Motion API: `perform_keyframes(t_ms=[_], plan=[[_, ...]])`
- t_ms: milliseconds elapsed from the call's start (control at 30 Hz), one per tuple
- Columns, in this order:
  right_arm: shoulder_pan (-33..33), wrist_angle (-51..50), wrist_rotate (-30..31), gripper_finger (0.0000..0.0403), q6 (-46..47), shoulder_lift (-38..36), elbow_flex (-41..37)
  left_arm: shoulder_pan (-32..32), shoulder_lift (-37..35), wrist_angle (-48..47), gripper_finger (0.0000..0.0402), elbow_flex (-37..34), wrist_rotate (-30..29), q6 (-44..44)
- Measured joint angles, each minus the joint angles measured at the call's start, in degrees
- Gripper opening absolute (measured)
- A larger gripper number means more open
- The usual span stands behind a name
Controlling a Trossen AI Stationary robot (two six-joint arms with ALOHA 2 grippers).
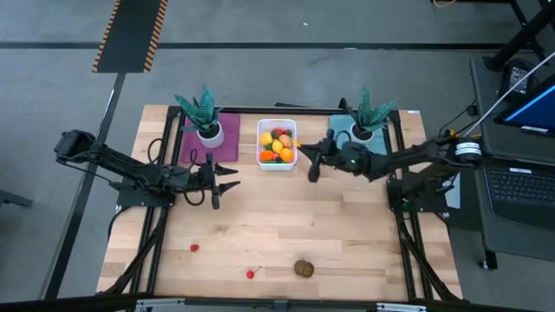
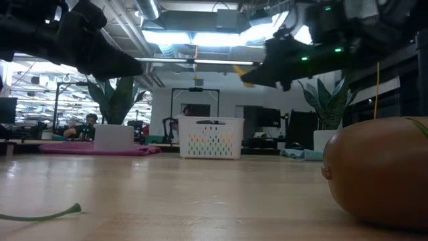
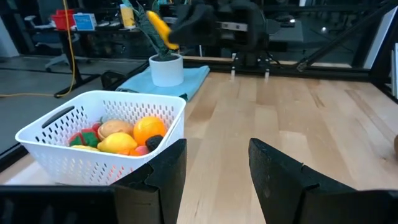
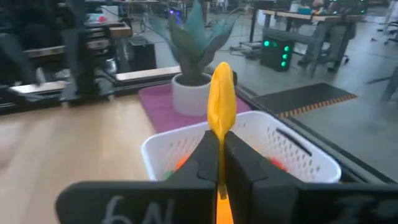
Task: Pick and placing Produce into tupperware
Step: Put the yellow zucchini into the white bin
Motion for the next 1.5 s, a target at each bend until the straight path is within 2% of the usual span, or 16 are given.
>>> perform_keyframes(t_ms=[300,467,600,833,967,1300,1500], plan=[[-4.75,0.25,-0.21,0.0011,1.26,12.23,12.09,0.0,0.0,-3.41,0.0165,-0.04,0.03,-0.09],[-6.14,-2.31,-3.78,0.0011,1.16,15.93,17.66,0.0,0.0,-3.41,0.0165,-0.04,0.04,-0.07],[-6.53,-11.71,-4.57,0.0011,1.15,15.96,21.93,-0.02,0.0,-3.38,0.0165,-0.04,0.03,-0.07],[-6.51,-37.29,-6.33,0.0011,1.39,15.96,31.79,-0.02,0.0,-3.38,0.0165,-0.04,0.04,-0.04],[-6.51,-47.56,-8.6,0.0011,1.79,15.96,36.64,-0.02,0.0,-3.38,0.0165,-0.04,0.04,-0.04],[-7.7,-64.59,-10.57,0.0011,4.37,15.96,43.43,-0.02,0.0,-3.36,0.0165,-0.04,0.04,-0.04],[-8.44,-67.83,-13.82,0.0011,4.51,15.96,43.75,0.0,0.0,-3.34,0.0165,-0.04,0.04,-0.04]])
